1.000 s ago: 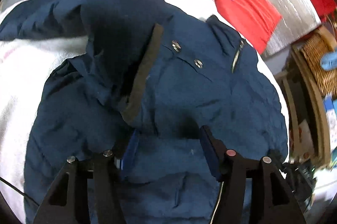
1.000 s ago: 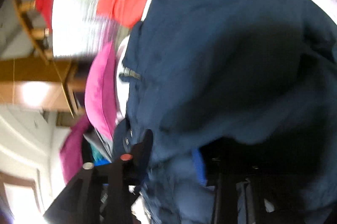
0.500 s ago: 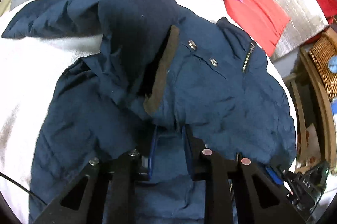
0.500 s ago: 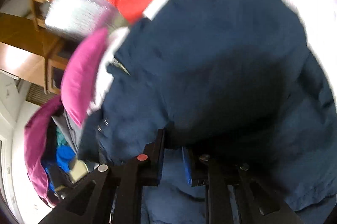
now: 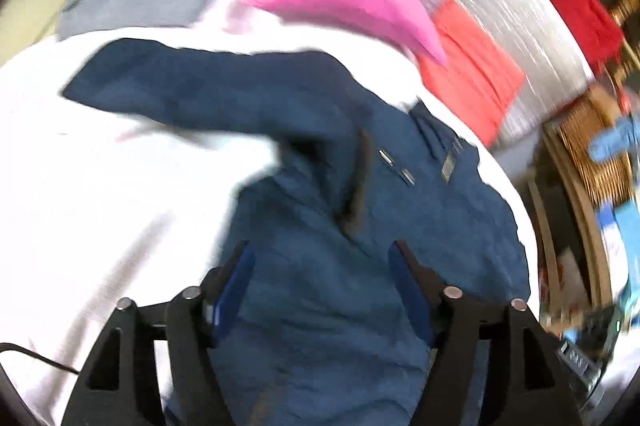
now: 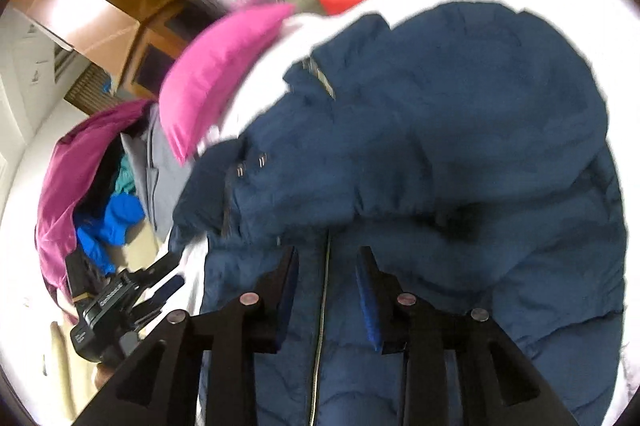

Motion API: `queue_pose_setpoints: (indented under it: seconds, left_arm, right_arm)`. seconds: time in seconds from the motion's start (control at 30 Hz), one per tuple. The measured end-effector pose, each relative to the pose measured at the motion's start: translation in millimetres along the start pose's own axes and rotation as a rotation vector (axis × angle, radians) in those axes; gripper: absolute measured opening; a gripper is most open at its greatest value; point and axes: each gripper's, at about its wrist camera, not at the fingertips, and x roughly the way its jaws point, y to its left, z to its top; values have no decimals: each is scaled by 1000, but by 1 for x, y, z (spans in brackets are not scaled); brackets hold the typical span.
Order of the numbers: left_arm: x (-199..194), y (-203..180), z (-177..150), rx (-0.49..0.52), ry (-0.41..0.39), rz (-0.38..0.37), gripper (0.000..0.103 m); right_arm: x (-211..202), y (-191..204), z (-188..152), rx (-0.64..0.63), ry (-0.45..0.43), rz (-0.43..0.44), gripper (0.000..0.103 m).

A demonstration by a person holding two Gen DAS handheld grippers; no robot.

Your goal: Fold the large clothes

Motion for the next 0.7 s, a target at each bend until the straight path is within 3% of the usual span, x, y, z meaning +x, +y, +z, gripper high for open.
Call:
queue_pose_setpoints:
  seconds: [0.1,0.23,0.3,0.4,0.57,0.7]
  left_arm:
    - [-3,38,19,-127,-38,12,73]
    - [0,70,35,-240,-68,-14,73]
    - [2,78,42,-267,-85,-51,73]
    - [11,81,49,-312,-88,-130,72]
    - [29,79,55,-412,-78,-291,72]
    - [41,78,58,-467,-77,-317,72]
  right_arm:
    - [-7,-5,6,-15,-98,-48,32]
    - [3,-10,16,-26,-150,-113,32]
    - [18,-14,19,-36,-136,-144,32]
    - [50,-33,23,28,-25,-181,33]
    - [38,-37,25,45,-37,-134,33]
    - [31,-39,20,45,-54,-124,33]
